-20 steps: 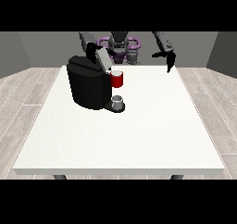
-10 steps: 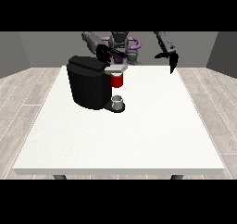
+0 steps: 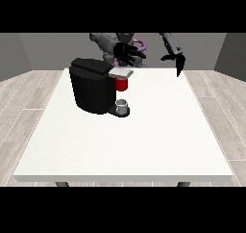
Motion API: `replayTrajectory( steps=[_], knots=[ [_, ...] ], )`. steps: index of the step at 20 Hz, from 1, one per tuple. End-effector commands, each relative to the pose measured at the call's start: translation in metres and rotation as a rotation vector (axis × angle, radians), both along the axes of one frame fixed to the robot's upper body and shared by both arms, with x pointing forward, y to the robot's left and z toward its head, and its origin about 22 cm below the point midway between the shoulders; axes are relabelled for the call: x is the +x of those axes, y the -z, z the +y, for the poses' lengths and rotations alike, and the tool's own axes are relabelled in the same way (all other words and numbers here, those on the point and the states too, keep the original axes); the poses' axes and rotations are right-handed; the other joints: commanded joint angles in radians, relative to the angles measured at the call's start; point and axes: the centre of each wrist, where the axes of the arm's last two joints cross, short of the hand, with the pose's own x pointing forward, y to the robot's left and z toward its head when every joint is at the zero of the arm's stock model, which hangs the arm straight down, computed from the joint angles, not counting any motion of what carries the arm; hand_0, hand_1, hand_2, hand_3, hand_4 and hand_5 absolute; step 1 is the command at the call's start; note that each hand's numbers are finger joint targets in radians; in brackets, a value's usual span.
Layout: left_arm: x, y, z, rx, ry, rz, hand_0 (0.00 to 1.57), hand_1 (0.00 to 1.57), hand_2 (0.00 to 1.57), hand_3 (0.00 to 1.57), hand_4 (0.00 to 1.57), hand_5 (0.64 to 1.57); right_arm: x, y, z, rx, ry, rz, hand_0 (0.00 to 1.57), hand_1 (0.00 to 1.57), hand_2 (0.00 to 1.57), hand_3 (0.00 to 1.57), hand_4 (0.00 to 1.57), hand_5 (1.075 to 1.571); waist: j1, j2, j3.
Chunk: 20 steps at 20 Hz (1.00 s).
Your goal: Insert the coffee pod into the coffee machine and close the lid
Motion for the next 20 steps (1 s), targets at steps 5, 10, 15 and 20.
replayTrajectory(
  steps=[5,10,15,20],
  knots=[
    [-0.004,0.006,-0.011,-0.005,0.022,-0.007,0.0,0.0,0.0,0.0,0.39,1.571,0.012,-0.04,0.019,-0.01,-0.05,-0.048,0.0,0.0,0.0,0.0,0.38,1.571,0.036,-0.008,0.0002],
    [-0.011,0.016,-0.026,-0.015,0.065,0.023,0.0,0.0,0.0,0.0,0.27,1.571,-0.005,0.009,0.025,0.001,-0.094,0.007,0.0,0.0,0.0,0.0,0.39,1.571,0.042,-0.043,0.0003],
    [-0.019,0.028,-0.01,-0.014,0.028,0.039,0.0,0.0,0.0,0.0,0.17,1.571,-0.026,0.037,0.036,-0.068,-0.249,0.005,0.0,0.0,0.0,0.0,0.49,1.571,0.012,-0.054,0.0003],
    [-0.014,0.029,-0.006,-0.013,0.023,0.034,0.0,0.0,0.0,0.0,0.17,1.571,-0.075,0.079,0.049,0.037,-0.467,0.029,0.0,0.0,0.0,0.0,0.46,1.571,0.007,-0.059,0.0005]
  ],
)
